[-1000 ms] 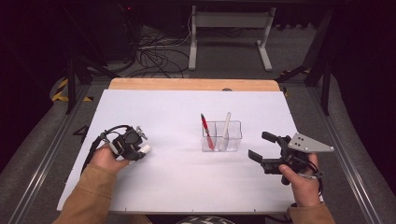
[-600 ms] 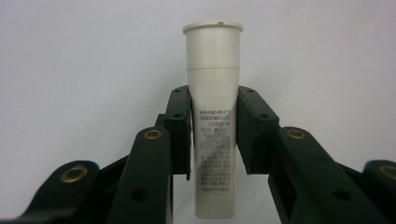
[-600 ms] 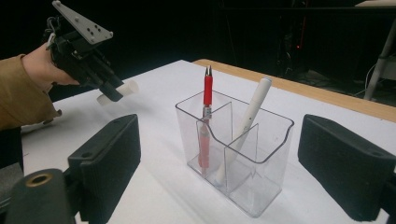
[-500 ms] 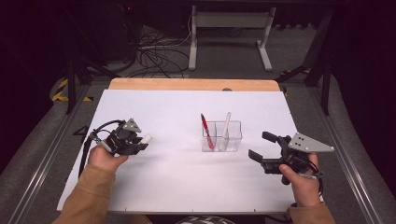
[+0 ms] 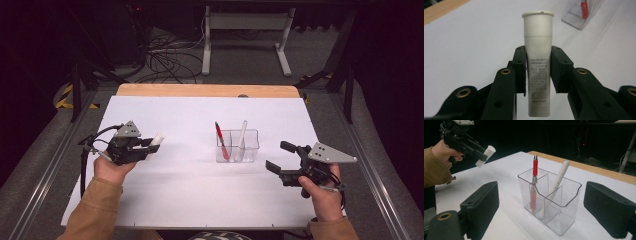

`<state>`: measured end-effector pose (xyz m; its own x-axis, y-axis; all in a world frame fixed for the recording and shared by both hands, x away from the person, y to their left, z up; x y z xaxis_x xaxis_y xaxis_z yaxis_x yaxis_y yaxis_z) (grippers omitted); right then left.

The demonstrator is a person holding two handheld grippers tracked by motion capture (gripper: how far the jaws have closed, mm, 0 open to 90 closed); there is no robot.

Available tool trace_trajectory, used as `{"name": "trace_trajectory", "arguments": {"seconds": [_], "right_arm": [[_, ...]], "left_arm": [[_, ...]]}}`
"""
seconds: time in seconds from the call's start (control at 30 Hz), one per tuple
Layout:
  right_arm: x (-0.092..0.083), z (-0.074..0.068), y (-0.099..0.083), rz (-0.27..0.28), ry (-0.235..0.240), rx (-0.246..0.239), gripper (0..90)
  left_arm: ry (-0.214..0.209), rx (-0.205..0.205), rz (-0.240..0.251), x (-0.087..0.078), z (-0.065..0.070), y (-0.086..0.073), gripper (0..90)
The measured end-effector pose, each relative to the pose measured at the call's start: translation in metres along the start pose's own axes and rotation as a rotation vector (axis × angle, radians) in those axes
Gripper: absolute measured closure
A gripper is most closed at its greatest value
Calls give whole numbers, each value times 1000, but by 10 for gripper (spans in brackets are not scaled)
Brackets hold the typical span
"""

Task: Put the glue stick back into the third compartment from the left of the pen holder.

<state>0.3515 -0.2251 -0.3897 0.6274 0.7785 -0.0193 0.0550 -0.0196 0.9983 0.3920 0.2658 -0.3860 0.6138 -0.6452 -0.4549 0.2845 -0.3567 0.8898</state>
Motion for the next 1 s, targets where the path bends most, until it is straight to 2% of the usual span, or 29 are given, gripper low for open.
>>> {"name": "trace_trajectory", "arguments": {"seconds": [0.03, 0.07, 0.1, 0.2, 0.57, 0.67, 0.77, 0.9, 0.97, 1.0], "right_arm": [[0, 0, 0, 0, 0, 0, 136], [0, 0, 0, 0, 1, 0, 136], [0, 0, 0, -1, 1, 0, 136], [0, 0, 0, 0, 1, 0, 136], [0, 0, 0, -2, 0, 0, 135], [1, 0, -1, -4, 0, -1, 135], [1, 0, -1, -5, -1, 1, 135], [1, 0, -1, -7, 0, -3, 135], [1, 0, -1, -7, 0, -4, 135], [1, 0, -1, -7, 0, -4, 135]], "left_arm": [[-1, 11, 15, -1, 0, 1, 692], [-8, -6, 31, -2, 1, 1, 692], [-1, 10, 43, -3, 0, 2, 693], [-14, 5, 85, -5, 1, 3, 693], [-54, -58, 260, -12, 0, 4, 692], [-64, -69, 288, -14, 3, 4, 692], [-57, -30, 320, -15, 5, 6, 691], [-48, -8, 353, -15, 8, 8, 691], [-57, -26, 367, -15, 10, 8, 692], [-56, -17, 372, -16, 9, 8, 691]]}}
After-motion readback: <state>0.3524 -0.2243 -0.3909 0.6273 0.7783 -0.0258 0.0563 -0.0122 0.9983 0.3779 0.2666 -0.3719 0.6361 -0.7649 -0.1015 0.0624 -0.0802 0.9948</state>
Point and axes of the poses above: each handheld gripper's, and its own axes: x roughly forward along the jaws, y roughly out of its top, z roughly to its right, the point moved 1 cm from there along x, roughly forward along the jaws, and after that the axes turned 11 degrees about z, right-handed, at the moved point
